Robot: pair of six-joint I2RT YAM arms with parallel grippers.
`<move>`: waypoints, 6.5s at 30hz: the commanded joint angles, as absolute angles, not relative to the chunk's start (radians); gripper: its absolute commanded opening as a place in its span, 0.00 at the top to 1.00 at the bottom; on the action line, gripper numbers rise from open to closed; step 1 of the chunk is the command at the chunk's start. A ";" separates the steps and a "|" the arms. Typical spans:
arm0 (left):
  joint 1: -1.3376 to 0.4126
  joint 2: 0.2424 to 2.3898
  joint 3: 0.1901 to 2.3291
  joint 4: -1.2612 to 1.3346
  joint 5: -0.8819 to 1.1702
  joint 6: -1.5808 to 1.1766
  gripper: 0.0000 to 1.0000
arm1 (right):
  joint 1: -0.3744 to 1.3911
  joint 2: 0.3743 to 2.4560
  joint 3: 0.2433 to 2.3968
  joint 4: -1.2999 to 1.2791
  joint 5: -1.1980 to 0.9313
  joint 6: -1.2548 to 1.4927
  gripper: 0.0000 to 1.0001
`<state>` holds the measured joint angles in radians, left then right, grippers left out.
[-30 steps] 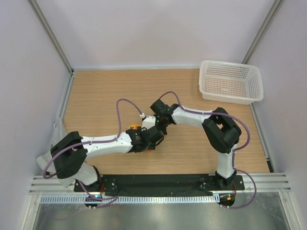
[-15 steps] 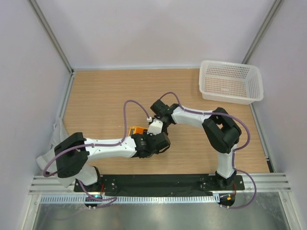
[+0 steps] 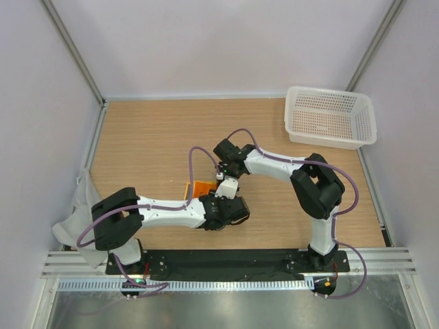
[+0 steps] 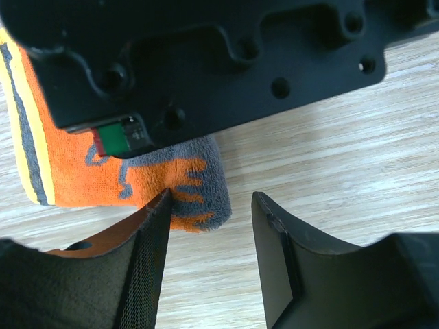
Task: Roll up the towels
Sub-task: Roll the towel, then place the rolled towel into the container
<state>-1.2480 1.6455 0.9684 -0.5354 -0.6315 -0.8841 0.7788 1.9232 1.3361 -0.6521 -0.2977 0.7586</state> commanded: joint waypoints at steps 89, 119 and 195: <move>-0.377 0.847 0.058 0.296 0.387 -1.150 1.00 | 0.746 1.902 1.164 -0.153 -0.546 0.749 0.39; -0.081 1.045 0.097 0.031 0.549 -1.059 1.00 | 0.808 2.054 1.124 0.210 -0.597 0.793 0.31; -0.345 1.078 0.207 0.028 0.233 -0.945 0.45 | -0.291 2.640 2.482 -1.049 -0.645 0.311 0.99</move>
<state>-0.3428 1.0592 0.2333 0.0879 0.3145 -0.9688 -0.2981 2.6732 2.4084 -0.8989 -0.7959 0.3939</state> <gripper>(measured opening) 0.549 0.193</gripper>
